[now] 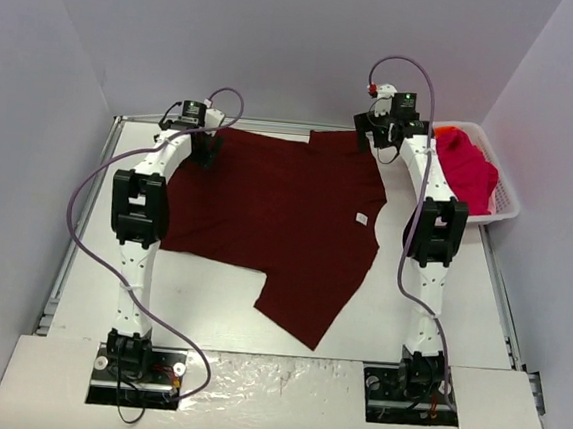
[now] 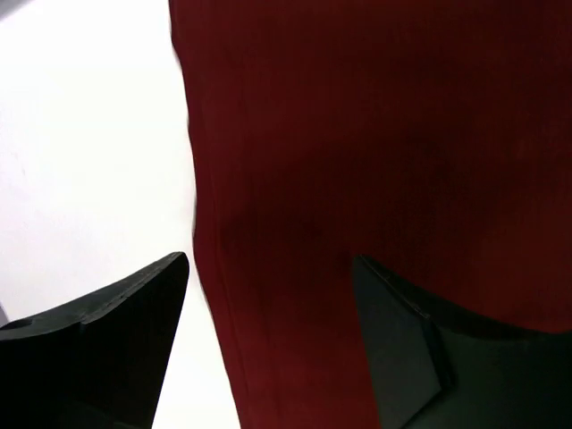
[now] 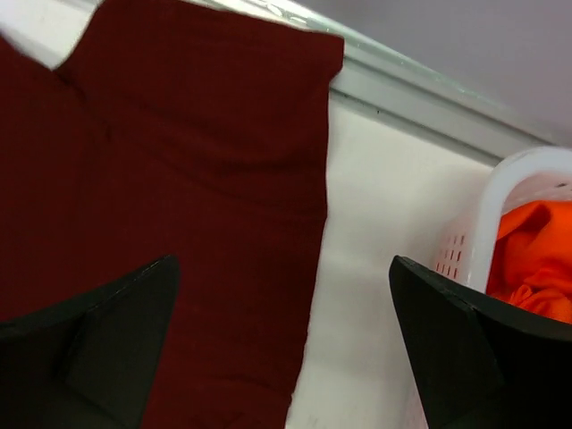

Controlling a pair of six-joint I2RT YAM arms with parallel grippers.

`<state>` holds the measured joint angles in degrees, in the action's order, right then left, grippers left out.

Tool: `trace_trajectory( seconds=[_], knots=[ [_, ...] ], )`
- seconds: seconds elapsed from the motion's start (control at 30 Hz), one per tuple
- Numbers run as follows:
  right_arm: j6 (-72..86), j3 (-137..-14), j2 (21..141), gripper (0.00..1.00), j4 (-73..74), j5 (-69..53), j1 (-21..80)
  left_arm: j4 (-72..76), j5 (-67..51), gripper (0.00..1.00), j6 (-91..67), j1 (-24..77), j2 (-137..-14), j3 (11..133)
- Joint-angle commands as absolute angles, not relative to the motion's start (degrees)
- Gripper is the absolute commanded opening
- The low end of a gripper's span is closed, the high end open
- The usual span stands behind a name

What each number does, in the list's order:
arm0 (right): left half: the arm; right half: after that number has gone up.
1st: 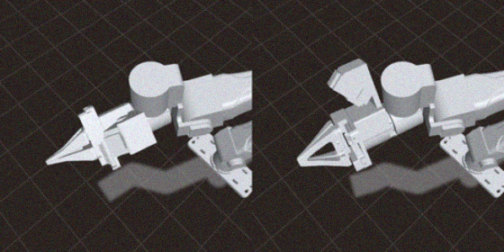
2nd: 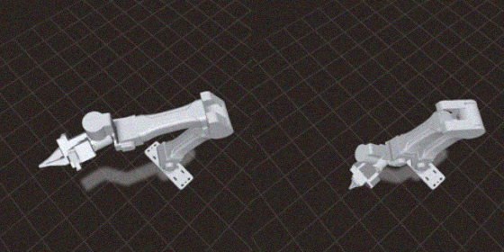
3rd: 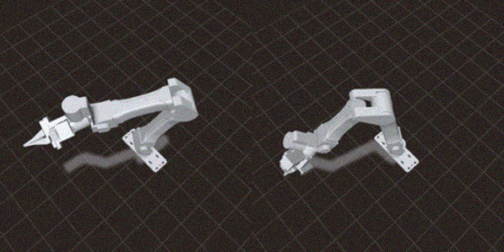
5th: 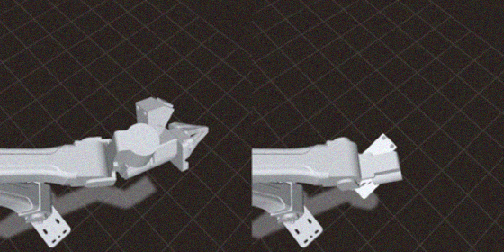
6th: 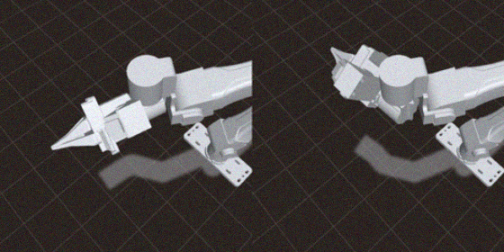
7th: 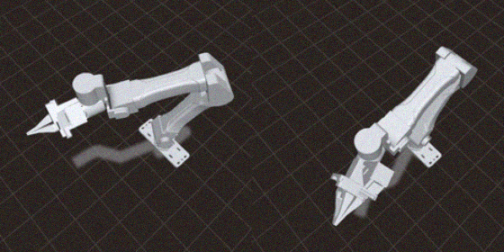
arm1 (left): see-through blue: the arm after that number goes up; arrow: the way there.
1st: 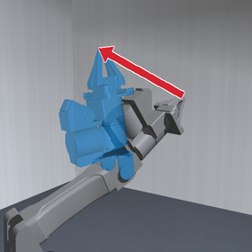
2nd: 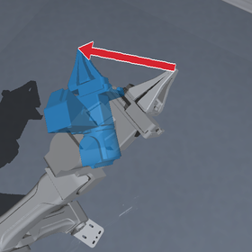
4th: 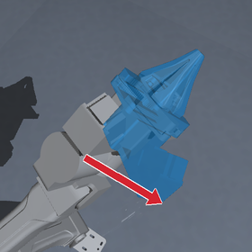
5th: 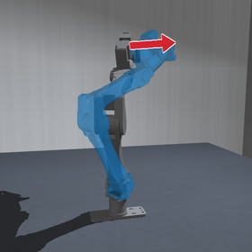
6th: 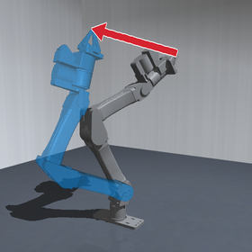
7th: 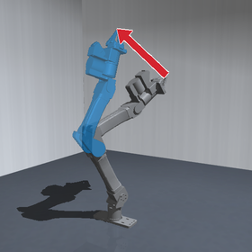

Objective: Fold and stack the t-shirts
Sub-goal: Flatten out the tshirt

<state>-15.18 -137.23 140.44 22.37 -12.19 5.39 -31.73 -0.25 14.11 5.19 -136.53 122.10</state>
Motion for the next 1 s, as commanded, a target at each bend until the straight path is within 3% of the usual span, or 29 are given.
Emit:
trace_trajectory(
  seconds=[0.0, 0.13, 0.37, 0.47, 0.57, 0.6, 0.67, 0.7, 0.97],
  knots=[
    [-17.7, -127.7, 130.9, 1.00, 19.7, -10.7, 4.5, -25.7, 5.0, 0.74, 18.2, 5.6, -126.3, 116.5],
    [-17.6, -114.6, 120.6, 1.00, 16.8, -12.4, 3.9, -21.6, 6.6, 0.77, 19.2, 5.7, -118.2, 104.9],
    [-18.1, -97.3, 109.5, 1.00, 16.6, -18.7, 4.2, -19.5, 8.2, 0.78, 18.6, 5.2, -110.6, 95.4],
    [-20.2, -90.5, 104.6, 0.87, 17.0, -24.1, 4.8, -20.2, 7.2, 0.78, 17.3, 4.7, -107.3, 93.2],
    [-22.0, -87.4, 102.4, 0.45, 18.4, -27.9, 6.0, -21.1, 4.9, 0.78, 15.3, 3.8, -103.9, 90.1],
    [-22.1, -86.2, 102.5, 0.20, 18.7, -28.7, 6.3, -21.3, 3.8, 0.78, 14.8, 3.5, -103.2, 88.5],
    [-22.5, -85.4, 103.0, 0.05, 19.8, -30.1, 6.9, -21.2, 2.9, 0.78, 14.0, 3.3, -100.9, 86.8],
    [-23.4, -85.3, 103.4, 0.00, 20.4, -31.0, 7.4, -21.0, 2.9, 0.78, 13.9, 3.2, -100.2, 84.7],
    [-25.0, -81.2, 107.8, 0.00, 23.8, -29.4, 14.7, -19.9, 3.3, 0.78, 13.4, 2.4, -94.0, 76.2]
  ],
)
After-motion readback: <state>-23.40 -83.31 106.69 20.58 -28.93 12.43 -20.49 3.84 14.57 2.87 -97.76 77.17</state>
